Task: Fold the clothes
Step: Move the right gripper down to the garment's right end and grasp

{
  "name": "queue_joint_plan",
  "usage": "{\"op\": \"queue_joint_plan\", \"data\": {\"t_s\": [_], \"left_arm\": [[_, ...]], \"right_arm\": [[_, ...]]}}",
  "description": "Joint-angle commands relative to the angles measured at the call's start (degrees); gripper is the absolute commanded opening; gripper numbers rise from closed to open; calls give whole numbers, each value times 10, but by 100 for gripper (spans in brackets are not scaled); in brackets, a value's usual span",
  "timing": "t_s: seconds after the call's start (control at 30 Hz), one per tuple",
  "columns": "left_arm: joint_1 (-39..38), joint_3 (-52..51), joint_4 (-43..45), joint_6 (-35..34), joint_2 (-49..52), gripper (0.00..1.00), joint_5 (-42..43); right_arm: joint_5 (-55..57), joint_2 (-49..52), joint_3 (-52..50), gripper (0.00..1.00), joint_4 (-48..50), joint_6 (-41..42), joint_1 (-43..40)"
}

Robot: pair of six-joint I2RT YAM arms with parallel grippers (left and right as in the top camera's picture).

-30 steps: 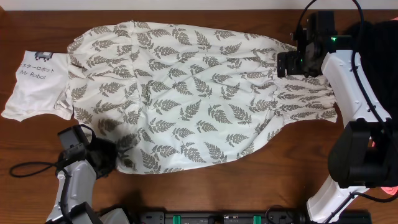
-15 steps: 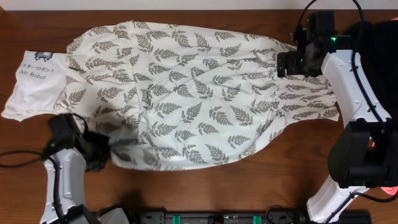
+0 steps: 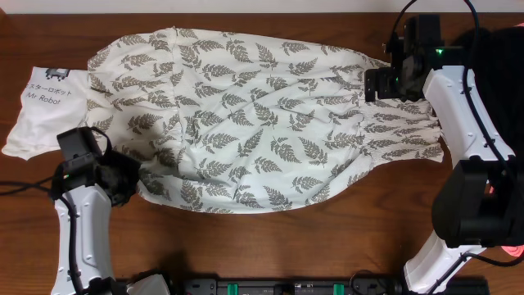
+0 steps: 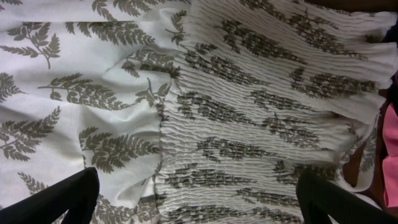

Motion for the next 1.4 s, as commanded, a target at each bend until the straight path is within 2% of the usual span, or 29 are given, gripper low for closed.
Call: {"op": "queue_joint_plan", "data": {"t_s": [0.0,0.4,0.47,0.53,0.57,0.67,0.77,0.93,1.17,1.37], "left_arm": [[-26,10,3,23,2,6,-26],[-88,10,-1,31,2,6,-68],[-92,10,-5,31,2,6,-72],[-94,10,-10,31,2,6,-87],[-94,10,-12,31,2,6,-95],[-94,10,-12,47,2,6,-119],[-94,10,-16,47,2,6,-135],[-94,10,-16,49,2,6,-136],[-94,10,-16,50,2,7,-136],[-94,10,-15,51,2,7,-136]], "right_arm": [[6,1,-2,99,0,-5,3],[-5,1,-2,99,1,-5,3],[7,0,0,86,-13,-6,2],[51,-3,6,77,-45,-7,1],[72,-5,11,74,-63,1,-2],[113,-14,21,68,-111,89,-18],[109,-17,20,68,-158,146,-43],[66,-17,-10,72,-181,182,-76],[-6,-17,-98,75,-149,252,-87],[-37,-17,-184,76,-79,334,-86]]}}
